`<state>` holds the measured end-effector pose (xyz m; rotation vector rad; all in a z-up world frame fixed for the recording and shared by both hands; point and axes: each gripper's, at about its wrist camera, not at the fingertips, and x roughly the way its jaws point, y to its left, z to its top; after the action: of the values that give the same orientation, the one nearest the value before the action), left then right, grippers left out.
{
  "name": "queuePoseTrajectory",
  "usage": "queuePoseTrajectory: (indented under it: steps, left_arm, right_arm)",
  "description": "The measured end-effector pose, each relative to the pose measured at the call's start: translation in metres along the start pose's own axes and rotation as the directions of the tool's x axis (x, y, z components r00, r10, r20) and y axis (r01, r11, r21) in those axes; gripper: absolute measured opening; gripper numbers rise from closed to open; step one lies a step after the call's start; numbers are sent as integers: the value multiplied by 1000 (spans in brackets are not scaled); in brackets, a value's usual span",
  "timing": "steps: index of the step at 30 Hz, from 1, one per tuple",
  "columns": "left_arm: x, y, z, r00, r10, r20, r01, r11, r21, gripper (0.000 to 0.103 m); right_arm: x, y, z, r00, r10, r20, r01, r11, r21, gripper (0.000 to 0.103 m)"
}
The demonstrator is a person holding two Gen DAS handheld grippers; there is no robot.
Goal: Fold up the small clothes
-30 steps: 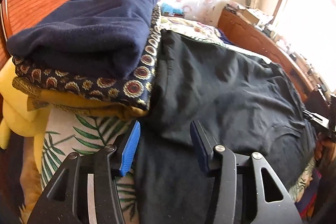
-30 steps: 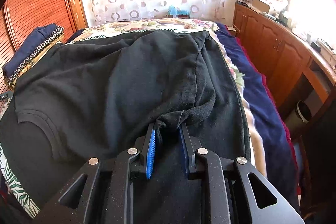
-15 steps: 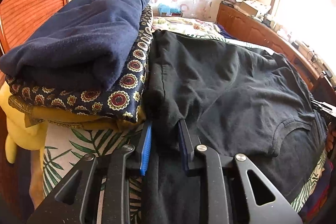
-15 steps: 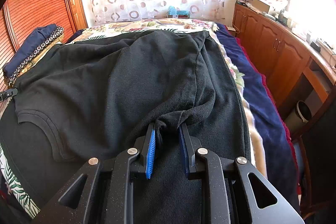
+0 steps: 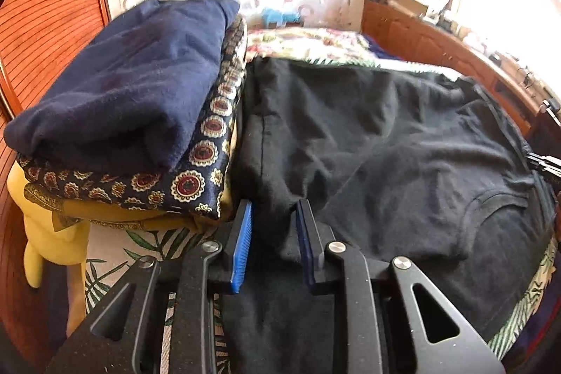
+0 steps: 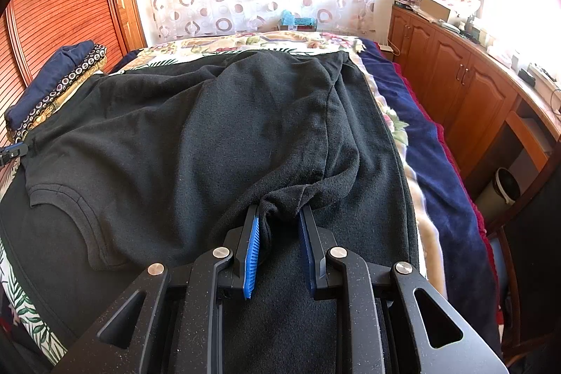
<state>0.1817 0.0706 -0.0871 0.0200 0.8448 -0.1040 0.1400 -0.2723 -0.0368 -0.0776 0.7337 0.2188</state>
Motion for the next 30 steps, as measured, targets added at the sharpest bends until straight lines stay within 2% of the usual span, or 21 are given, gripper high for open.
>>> queuePoseTrajectory:
  steps: [3, 6, 7, 10, 12, 13, 16, 19, 22, 26, 30]
  left_arm:
    - [7, 0, 0, 1000, 0, -20, 0, 1000, 14, 25]
    - [4, -1, 0, 1000, -7, 0, 7, 1000, 26, 10]
    - [1, -1, 1, 1000, -3, 17, 2, 1000, 23, 9]
    - [-17, 0, 5, 997, -20, 79, 20, 1000, 1, 9]
    - [-28, 3, 9, 990, -95, 108, 100, 994, -34, 9]
    - [-31, 4, 10, 988, -108, 114, 113, 993, -42, 9]
    - [-39, 2, 13, 986, -107, 130, 112, 993, -32, 9]
    - [-42, -1, 14, 985, -110, 132, 114, 993, -28, 9]
    - [-41, -1, 11, 985, -108, 134, 112, 993, -23, 8]
    - [-55, -2, 8, 981, -106, 161, 112, 993, -32, 8]
    - [-77, -4, 8, 969, -132, 207, 142, 989, -32, 8]
  right_arm:
    - [0, 0, 0, 1000, 2, 0, -2, 1000, 1, 22]
    - [0, 0, 0, 1000, 2, 0, -2, 1000, 1, 22]
    - [0, 0, 0, 1000, 4, 1, -4, 1000, 2, 22]
    - [0, 0, 0, 1000, 11, 2, -11, 1000, 11, 22]
    - [0, 0, 0, 1000, 13, 5, -13, 1000, 17, 22]
    - [0, 0, -1, 1000, 11, 6, -11, 1000, 18, 22]
    - [1, 1, -1, 1000, 8, 8, -9, 1000, 19, 22]
    - [1, -3, -2, 1000, 9, 11, -9, 999, 35, 12]
    - [0, -4, -1, 1000, 23, 17, -23, 998, 53, 9]
    - [-13, 1, 2, 998, 7, 68, -10, 999, 41, 8]
    - [-40, 1, 6, 991, 8, 135, -14, 999, 40, 8]
